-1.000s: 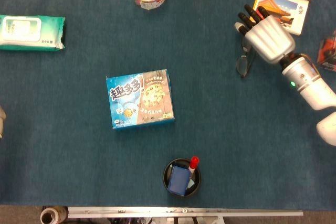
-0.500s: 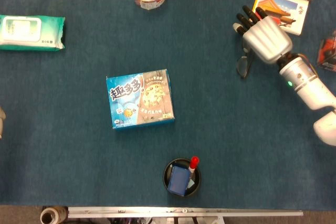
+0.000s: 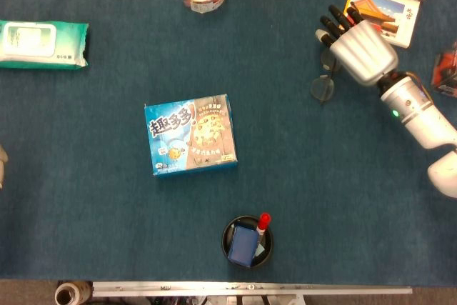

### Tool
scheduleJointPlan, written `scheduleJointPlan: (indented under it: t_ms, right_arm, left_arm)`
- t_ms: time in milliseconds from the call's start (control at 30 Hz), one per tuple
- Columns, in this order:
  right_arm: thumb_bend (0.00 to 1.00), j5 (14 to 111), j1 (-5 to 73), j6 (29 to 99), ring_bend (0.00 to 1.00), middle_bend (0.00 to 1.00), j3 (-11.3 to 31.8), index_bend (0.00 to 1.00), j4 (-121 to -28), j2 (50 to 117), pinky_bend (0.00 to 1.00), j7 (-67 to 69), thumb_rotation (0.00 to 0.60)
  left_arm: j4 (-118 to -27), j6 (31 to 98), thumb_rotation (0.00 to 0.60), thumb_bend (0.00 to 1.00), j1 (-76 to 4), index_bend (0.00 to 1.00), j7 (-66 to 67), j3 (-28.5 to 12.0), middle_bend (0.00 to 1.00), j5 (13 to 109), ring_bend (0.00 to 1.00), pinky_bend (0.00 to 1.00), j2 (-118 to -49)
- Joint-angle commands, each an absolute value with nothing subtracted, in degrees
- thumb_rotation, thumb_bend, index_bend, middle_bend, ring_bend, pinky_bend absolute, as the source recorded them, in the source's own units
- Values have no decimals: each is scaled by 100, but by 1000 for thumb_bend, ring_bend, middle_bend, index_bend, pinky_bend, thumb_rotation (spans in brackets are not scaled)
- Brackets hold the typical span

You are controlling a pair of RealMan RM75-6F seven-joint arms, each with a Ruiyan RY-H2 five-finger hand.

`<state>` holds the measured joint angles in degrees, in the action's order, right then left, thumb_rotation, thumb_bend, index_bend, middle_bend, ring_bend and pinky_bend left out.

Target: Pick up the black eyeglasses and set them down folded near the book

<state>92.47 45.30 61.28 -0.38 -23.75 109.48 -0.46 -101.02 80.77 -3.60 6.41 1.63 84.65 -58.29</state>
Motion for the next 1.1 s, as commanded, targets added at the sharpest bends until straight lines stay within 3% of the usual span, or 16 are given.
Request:
scheduleJointPlan:
  t_ms: [33,1100]
  right_arm:
    - [333,9253,4524,6139,108,220,-46,282,-2391,10946,239,-38,600]
    - [332,9270,4491,5999,108,220,-131,282,-2113,11165,239,224,600]
  left_arm:
    - [-10099,8067,600,485,-363,524,651,169,449,8468,370,458,-5830]
    - [-10125,8099,600,484,-346,524,603,167,449,8480,370,458,-5798]
